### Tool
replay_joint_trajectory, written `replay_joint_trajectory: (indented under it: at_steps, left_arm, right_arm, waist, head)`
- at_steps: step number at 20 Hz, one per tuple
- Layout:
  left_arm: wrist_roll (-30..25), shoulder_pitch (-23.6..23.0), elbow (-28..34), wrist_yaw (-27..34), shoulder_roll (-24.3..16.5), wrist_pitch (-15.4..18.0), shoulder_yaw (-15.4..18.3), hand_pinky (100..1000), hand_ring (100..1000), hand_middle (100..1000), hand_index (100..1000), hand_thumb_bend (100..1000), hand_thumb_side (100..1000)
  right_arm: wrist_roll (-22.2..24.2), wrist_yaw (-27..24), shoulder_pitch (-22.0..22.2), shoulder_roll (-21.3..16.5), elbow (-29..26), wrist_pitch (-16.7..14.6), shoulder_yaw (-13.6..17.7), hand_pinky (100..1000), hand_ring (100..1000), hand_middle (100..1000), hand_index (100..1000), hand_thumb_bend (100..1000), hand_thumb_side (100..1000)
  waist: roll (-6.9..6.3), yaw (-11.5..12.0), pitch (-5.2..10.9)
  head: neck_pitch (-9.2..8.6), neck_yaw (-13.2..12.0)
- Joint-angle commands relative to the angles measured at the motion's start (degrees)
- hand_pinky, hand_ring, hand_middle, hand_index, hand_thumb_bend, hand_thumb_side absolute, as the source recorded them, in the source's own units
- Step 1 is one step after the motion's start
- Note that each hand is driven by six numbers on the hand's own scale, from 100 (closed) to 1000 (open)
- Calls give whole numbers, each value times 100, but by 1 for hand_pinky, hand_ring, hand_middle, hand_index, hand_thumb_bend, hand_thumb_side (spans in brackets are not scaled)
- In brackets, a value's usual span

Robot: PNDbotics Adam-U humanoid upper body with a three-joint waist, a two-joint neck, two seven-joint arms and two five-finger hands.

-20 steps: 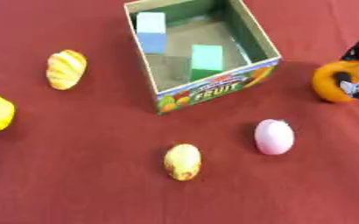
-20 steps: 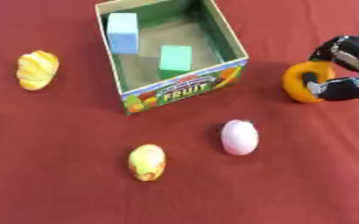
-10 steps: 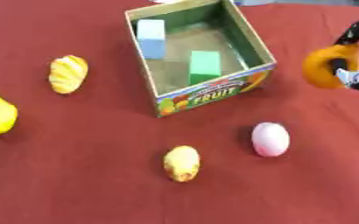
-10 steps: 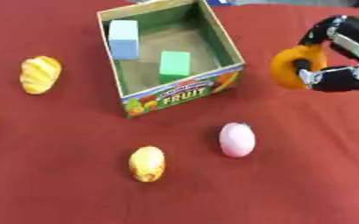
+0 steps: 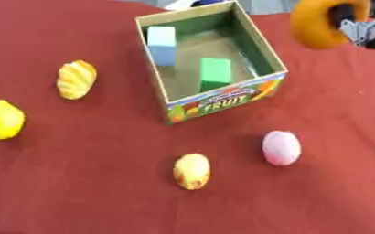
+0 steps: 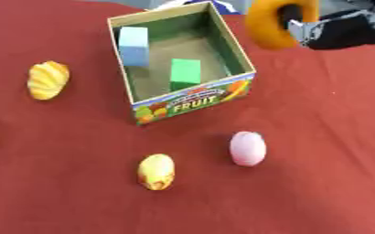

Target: Pick up objects on the table and place them in the box.

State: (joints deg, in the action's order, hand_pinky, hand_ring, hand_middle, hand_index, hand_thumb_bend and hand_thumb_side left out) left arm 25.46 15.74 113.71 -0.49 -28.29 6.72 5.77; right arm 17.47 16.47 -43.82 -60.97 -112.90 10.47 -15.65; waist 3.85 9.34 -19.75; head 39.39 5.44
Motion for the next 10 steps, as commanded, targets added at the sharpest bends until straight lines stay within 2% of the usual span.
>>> replay_joint_trajectory:
  at_steps: [1,2,6,10]
  left_arm:
    - [-43,93,88,-16,-182,3,-10,728,595,557,819,100,517]
    - [-50,100,88,-10,-181,3,-15,727,595,556,819,100,517]
    - [-76,133,88,12,-173,4,-36,727,594,556,819,100,518]
    - [-92,155,88,31,-168,5,-48,726,594,555,819,100,517]
  right_arm:
    - [282,35,-471,306,318,22,-252,812,686,572,627,100,186]
    - [345,110,-627,447,490,9,-357,805,674,558,615,100,212]
    - [483,652,-1086,984,1269,-169,-723,786,643,524,589,237,276]
    - [461,1057,-1315,1411,2003,-429,-946,787,641,531,595,234,269]
  waist:
    - [-13,30,133]
    - [-10,45,130]
    - [3,107,115]
    - [17,164,89]
  head:
    - [23,37]
    - [20,46]
    - [8,90]
    - [-2,106]
